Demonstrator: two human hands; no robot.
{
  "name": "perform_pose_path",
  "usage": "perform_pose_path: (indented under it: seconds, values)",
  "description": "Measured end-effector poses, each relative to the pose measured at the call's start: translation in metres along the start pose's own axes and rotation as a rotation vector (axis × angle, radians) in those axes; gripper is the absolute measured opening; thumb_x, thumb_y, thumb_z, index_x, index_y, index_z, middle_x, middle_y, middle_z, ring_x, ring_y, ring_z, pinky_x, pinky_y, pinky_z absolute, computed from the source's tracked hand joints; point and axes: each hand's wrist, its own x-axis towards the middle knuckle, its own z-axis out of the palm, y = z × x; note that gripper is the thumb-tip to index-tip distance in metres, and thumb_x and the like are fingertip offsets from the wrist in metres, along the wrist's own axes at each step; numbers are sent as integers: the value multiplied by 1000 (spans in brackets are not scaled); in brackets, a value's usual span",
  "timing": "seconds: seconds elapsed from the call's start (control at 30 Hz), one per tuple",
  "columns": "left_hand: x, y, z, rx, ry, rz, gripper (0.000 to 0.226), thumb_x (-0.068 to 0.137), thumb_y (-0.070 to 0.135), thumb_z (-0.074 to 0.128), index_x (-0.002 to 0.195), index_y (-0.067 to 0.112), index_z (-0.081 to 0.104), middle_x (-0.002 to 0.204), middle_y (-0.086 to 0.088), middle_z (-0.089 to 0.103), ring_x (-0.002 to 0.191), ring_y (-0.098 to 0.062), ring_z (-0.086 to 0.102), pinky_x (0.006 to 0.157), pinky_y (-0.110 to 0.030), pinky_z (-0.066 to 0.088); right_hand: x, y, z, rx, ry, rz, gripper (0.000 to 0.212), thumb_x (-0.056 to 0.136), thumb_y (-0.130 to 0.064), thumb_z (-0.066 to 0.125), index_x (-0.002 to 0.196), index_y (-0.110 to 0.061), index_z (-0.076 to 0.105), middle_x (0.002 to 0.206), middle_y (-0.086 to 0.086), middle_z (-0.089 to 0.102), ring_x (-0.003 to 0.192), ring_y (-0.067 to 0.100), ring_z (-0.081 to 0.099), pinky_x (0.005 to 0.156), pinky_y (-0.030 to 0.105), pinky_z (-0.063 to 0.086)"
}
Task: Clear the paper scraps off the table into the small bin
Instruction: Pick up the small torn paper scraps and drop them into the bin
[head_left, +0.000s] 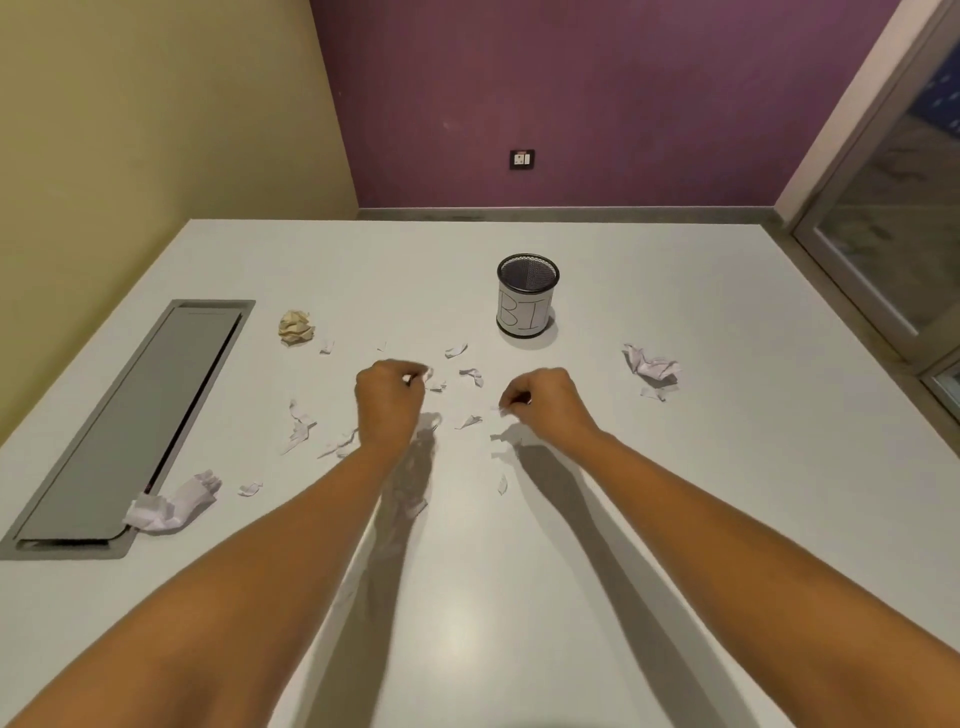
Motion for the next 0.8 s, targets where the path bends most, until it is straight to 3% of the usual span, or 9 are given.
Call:
perform_pose_path:
  seconds: [0.17, 0.47, 0.8]
  values:
    - [51, 41, 34, -12, -79, 95, 18, 82, 2, 56, 89, 2, 74, 93, -17, 74, 83, -27, 69, 82, -27, 52, 58, -3, -34, 11, 146, 25, 14, 77, 2, 63, 82, -6, 73, 87, 16, 70, 73, 17, 54, 71, 20, 40]
    - [128, 87, 94, -25, -142, -16, 16, 83, 0, 58, 87, -5, 73, 90, -24, 72, 90, -35, 66, 82, -41, 54, 141, 7, -70, 138, 372, 178, 12, 81, 3, 63, 84, -4, 72, 95, 15, 71, 89, 26, 65, 84, 30, 53]
    - [166, 93, 119, -79, -213, -26, 25, 86, -3, 49, 102, -4, 68, 110, -21, 68, 104, -33, 61, 91, -43, 51, 182, 20, -60, 177, 407, 219, 19, 86, 3, 55, 96, -2, 70, 101, 16, 69, 93, 28, 65, 81, 28, 52]
